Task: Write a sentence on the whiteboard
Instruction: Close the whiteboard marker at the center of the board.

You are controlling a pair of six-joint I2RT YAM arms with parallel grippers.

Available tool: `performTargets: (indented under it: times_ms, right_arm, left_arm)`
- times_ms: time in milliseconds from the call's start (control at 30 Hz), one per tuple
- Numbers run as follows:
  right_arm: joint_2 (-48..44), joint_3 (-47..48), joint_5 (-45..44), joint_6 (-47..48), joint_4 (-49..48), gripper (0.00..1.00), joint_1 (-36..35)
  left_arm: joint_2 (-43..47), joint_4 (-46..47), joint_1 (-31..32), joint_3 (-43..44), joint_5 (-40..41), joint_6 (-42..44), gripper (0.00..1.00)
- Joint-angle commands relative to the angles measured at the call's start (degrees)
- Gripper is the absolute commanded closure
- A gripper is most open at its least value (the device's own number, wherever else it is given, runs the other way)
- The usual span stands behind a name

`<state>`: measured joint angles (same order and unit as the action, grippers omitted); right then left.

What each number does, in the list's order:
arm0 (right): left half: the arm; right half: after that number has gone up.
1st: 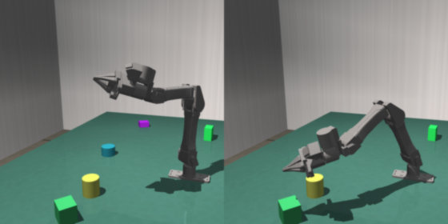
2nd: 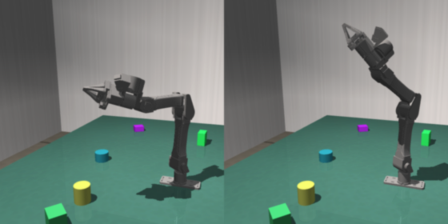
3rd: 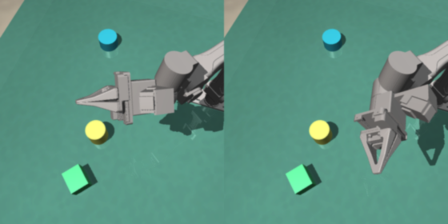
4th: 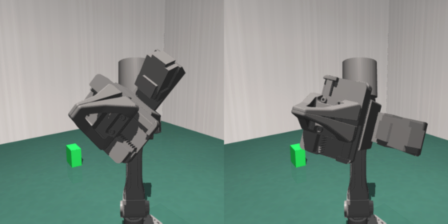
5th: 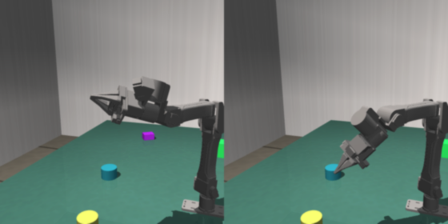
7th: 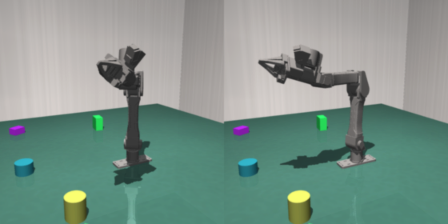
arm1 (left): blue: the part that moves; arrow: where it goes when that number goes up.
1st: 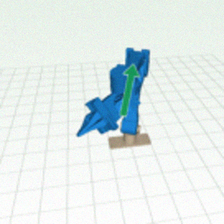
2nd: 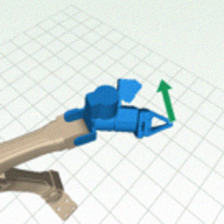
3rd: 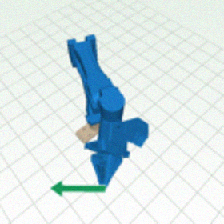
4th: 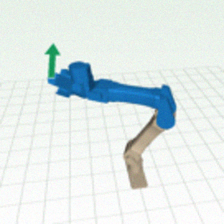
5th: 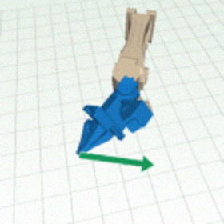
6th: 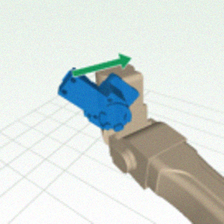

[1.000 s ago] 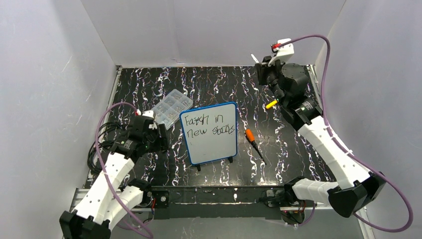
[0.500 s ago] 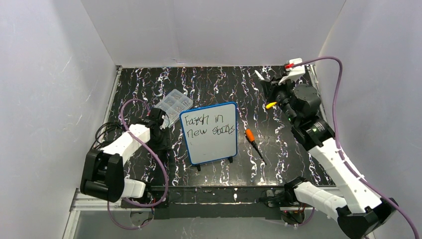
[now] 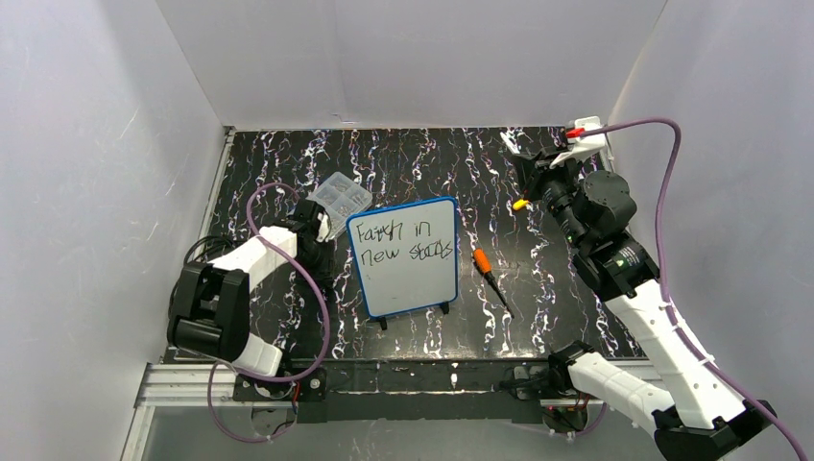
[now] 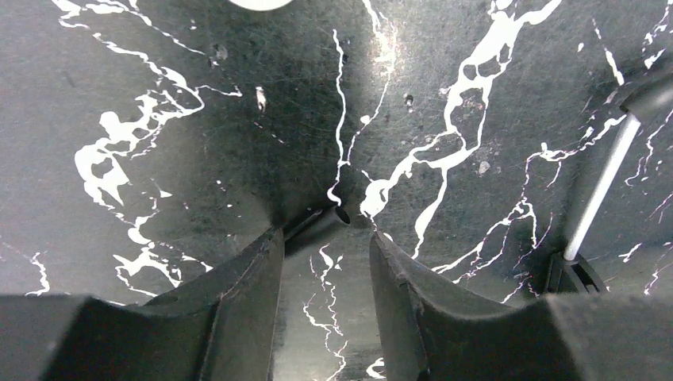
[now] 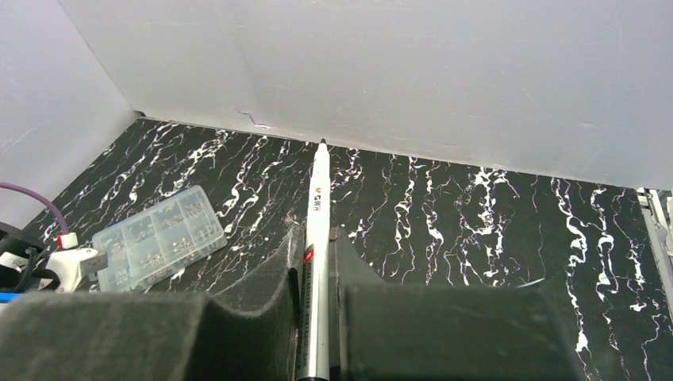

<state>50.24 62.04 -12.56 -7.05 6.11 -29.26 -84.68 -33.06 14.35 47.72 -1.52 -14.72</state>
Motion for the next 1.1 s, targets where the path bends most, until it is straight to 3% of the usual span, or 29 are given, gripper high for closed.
performTargets:
  times_ms: [0, 267, 600, 1067]
  right_arm:
    - [-0.24, 0.15, -0.72, 0.98, -1.71, 0.99, 0.16]
    - [-0.28, -0.14, -0.90, 1.21, -2.04, 0.99, 0.16]
    - [-0.88, -0.60, -1.15, 1.51, -2.32, 0.99, 0.16]
    - [-2.04, -1.11, -1.06, 1.60, -2.98, 0.99, 0.16]
  left_arm:
    - [-1.12, -0.93, -0.30, 1.48, -3.83, 1.70, 0.59]
    - [-0.24, -2.38, -0.30, 0.39, -5.62, -1.39, 0.64]
    - [-2.63, -4.38, -0.32, 0.95, -0.45, -4.09, 0.67]
    - [-6.19, -4.73, -0.29, 1.55, 0.03, -4.41, 0.75]
